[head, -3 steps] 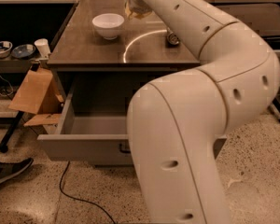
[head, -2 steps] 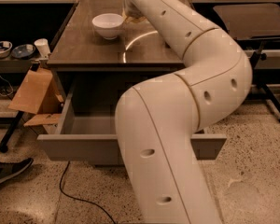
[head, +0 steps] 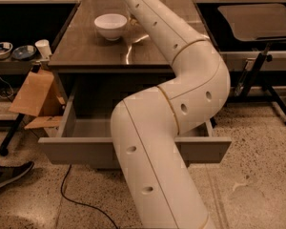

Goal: Pick sponge from top drawer and place on counter

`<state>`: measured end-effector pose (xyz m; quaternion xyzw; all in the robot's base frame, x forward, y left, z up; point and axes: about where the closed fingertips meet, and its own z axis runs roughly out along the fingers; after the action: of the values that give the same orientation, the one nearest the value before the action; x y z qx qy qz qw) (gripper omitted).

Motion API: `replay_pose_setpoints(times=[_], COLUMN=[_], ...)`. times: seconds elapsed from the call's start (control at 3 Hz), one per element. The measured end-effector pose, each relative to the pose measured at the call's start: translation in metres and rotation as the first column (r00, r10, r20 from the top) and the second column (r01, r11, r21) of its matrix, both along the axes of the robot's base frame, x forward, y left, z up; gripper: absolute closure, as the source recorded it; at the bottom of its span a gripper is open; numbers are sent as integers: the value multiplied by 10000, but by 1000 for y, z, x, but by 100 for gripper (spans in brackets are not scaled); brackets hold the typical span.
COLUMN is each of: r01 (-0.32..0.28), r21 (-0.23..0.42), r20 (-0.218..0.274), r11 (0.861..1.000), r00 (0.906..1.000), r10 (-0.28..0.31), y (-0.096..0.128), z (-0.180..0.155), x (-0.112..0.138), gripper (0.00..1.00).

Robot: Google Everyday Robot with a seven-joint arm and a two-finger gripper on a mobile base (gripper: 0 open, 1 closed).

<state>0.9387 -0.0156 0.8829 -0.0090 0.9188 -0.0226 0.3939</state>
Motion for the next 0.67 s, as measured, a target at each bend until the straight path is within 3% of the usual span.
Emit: replay_pose_setpoints(times=[0.33,0.67], r01=[801,1267], r21=[-35,-106], r20=[121,105], r11=[9968,9919], r00=[9967,9919], r10=[-801,-1266], y=[-19,-32], z=[-2,-6], x=[5,5], gripper=[100,81])
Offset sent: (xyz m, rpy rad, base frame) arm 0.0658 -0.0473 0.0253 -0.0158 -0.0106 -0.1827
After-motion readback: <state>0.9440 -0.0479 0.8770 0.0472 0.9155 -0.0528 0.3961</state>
